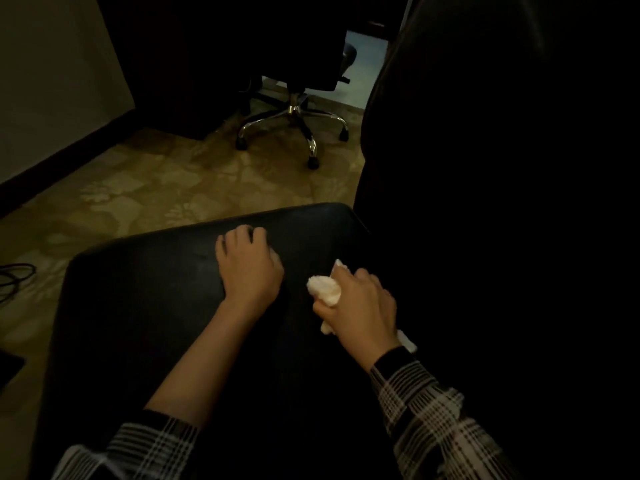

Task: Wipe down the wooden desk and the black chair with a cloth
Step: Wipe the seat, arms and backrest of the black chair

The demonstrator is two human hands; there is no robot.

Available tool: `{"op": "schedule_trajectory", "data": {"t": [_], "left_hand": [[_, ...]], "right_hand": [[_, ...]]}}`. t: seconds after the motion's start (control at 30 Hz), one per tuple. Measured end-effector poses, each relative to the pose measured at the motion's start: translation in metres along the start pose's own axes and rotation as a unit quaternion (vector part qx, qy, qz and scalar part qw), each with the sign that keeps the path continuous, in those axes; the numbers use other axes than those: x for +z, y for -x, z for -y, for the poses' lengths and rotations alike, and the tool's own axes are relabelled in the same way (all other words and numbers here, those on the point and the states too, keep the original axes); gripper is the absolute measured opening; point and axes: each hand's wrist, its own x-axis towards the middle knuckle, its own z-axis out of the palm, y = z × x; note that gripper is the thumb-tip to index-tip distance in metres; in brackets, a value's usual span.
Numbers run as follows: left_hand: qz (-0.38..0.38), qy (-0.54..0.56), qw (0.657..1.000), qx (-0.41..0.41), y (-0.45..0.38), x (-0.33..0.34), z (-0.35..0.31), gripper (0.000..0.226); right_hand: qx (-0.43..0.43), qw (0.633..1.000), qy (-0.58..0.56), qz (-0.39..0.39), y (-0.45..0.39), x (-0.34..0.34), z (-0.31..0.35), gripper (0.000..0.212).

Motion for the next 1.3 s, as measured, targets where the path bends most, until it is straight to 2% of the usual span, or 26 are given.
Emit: {"op": "schedule_trajectory", "data": {"t": [0.07, 0.17, 0.27, 0.37, 0.47, 0.57, 0.67, 0.7, 0.77, 0.83, 0.97, 1.07, 1.2, 1.3], "left_hand": [[-0.005, -0.009, 0.998, -0.059, -0.014, 0.004, 0.008, 0.039], [0.049, -0.037, 0.993, -0.104, -0.039, 0.006, 0.012, 0.053], [0.116, -0.092, 0.985, -0.094, -0.060, 0.009, 0.007, 0.059], [0.143, -0.110, 0.982, -0.062, -0.066, 0.019, 0.008, 0.055], [0.140, -0.122, 0.982, -0.040, -0.067, 0.021, 0.015, 0.052], [0.097, -0.092, 0.991, -0.022, -0.072, 0.018, 0.024, 0.040], [0.062, -0.033, 0.995, -0.067, -0.080, 0.017, 0.033, 0.025], [0.057, -0.020, 0.994, -0.086, -0.083, 0.016, 0.033, 0.024], [0.049, -0.014, 0.993, -0.109, -0.087, 0.016, 0.031, 0.022], [0.042, -0.016, 0.993, -0.109, -0.092, 0.018, 0.029, 0.023], [0.029, -0.022, 0.994, -0.101, -0.093, 0.026, 0.028, 0.022], [0.021, -0.039, 0.994, -0.097, -0.090, 0.029, 0.025, 0.020], [0.007, -0.032, 0.995, -0.098, -0.093, 0.037, 0.024, 0.021], [0.006, -0.024, 0.996, -0.091, -0.093, 0.039, 0.022, 0.023]], "right_hand": [[0.002, 1.000, 0.010, -0.003, -0.026, 0.003, 0.005, 0.054], [0.019, 0.999, 0.008, -0.039, -0.077, 0.010, 0.014, 0.047], [0.030, 0.998, 0.018, -0.048, -0.133, 0.011, 0.019, 0.046], [0.035, 0.998, 0.010, -0.048, -0.183, 0.010, 0.021, 0.041], [0.050, 0.998, -0.006, -0.040, -0.206, 0.007, 0.030, 0.038], [0.023, 0.999, -0.025, -0.027, -0.169, 0.007, 0.036, 0.048], [-0.053, 0.998, -0.012, -0.035, -0.098, 0.015, 0.040, 0.055], [-0.064, 0.997, -0.007, -0.047, -0.088, 0.018, 0.039, 0.054], [-0.062, 0.998, -0.005, -0.018, -0.103, 0.016, 0.036, 0.055], [-0.046, 0.999, -0.018, 0.015, -0.146, 0.014, 0.031, 0.056], [0.054, 0.997, -0.051, -0.019, -0.239, 0.015, 0.024, 0.039], [0.112, 0.992, -0.050, 0.004, -0.257, 0.011, 0.024, 0.037], [0.014, 0.999, -0.048, -0.018, -0.184, 0.018, 0.040, 0.053], [-0.047, 0.997, -0.059, -0.025, -0.169, 0.023, 0.041, 0.051]]}}
